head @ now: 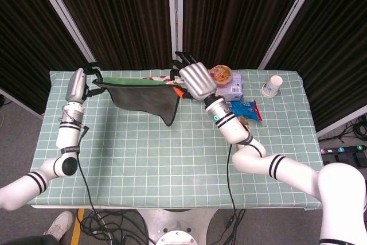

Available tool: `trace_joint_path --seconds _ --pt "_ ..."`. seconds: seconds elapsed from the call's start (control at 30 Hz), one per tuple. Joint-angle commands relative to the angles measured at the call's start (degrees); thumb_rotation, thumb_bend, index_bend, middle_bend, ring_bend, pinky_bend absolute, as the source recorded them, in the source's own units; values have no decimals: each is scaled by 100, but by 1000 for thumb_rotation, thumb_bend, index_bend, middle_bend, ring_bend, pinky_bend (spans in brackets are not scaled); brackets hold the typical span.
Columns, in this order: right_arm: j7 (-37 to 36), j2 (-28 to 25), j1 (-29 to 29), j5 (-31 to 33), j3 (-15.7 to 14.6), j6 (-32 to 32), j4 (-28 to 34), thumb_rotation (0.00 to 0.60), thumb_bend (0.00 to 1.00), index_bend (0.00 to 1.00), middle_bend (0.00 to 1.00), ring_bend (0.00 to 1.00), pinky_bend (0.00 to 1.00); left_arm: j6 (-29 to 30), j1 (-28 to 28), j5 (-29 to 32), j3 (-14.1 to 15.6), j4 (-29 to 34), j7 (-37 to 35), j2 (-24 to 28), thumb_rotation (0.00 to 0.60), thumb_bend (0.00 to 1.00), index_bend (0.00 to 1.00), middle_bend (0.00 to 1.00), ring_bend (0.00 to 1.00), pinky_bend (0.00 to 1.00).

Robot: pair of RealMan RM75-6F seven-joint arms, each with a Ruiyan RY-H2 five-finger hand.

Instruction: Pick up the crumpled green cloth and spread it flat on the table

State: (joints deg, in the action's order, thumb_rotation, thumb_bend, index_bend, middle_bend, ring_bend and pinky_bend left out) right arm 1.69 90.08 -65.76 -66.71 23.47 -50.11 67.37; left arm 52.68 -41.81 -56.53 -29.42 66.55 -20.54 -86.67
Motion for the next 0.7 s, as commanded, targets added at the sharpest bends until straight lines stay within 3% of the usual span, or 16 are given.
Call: trace_joint_path --seconds 0.03,0.43,0.7 --pt "-372 -23 69 -371 -143 -85 -100 600 553 655 255 66 88 186 126 -173 132 168 -29 72 600 446 812 419 225 258" --pt "-1059 82 398 -1556 -1370 87 28 600 552 656 258 64 70 783 994 -1395 1651 1054 348 181 600 439 807 419 226 257" --pt "-1079 163 742 -1867 -1849 -66 248 600 549 656 260 64 70 961 1231 -2076 2323 1273 698 222 600 423 799 419 226 257"
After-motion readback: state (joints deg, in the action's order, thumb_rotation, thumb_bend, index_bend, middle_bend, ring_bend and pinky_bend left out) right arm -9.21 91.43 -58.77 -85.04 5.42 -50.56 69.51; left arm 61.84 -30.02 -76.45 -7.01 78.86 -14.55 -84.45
